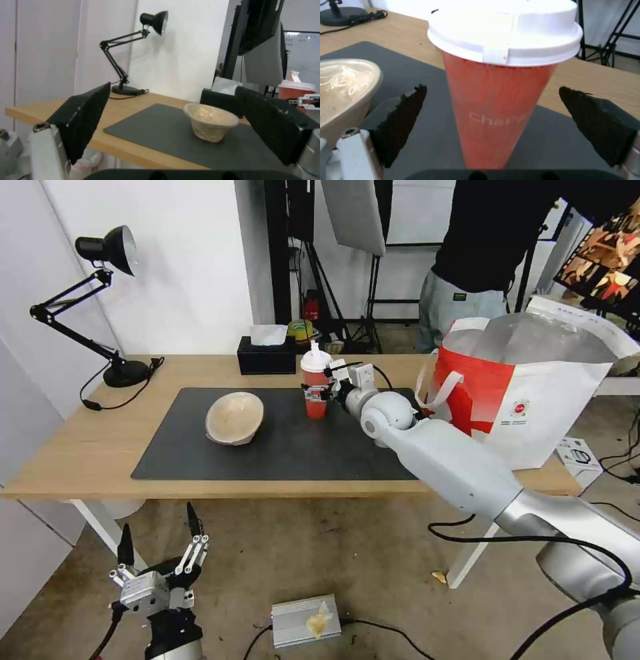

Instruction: Pick up the trash from the table and place it into the takeout bag.

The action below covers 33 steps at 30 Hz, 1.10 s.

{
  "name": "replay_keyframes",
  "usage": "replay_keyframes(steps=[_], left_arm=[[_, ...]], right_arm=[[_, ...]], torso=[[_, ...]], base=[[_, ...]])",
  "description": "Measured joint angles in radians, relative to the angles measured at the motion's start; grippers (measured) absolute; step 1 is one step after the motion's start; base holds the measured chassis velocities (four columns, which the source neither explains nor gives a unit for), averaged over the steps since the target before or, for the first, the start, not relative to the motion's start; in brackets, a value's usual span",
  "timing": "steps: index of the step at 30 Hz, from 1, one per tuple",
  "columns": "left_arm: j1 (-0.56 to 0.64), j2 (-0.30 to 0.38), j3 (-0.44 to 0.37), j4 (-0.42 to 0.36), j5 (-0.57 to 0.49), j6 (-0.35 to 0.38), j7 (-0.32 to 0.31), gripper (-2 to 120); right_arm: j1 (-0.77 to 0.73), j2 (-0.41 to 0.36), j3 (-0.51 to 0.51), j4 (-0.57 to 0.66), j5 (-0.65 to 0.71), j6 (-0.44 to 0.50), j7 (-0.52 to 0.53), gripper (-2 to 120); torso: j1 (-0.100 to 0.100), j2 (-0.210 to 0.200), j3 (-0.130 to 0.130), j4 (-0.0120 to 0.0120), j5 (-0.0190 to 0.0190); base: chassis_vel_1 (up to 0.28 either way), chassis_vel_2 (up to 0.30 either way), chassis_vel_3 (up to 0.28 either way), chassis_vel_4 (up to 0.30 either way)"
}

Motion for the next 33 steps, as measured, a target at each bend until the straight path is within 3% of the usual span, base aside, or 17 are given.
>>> replay_keyframes(steps=[33], left_arm=[[-0.016,0.000,0.007,0.026,-0.007,0.000,0.000,100]], right_arm=[[0.040,0.100,0.009,-0.194,-0.006,0.052,-0.128,100]], torso=[[0.000,0.000,0.000,0.0001,0.0000]], base=[[0.000,0.000,0.000,0.000]])
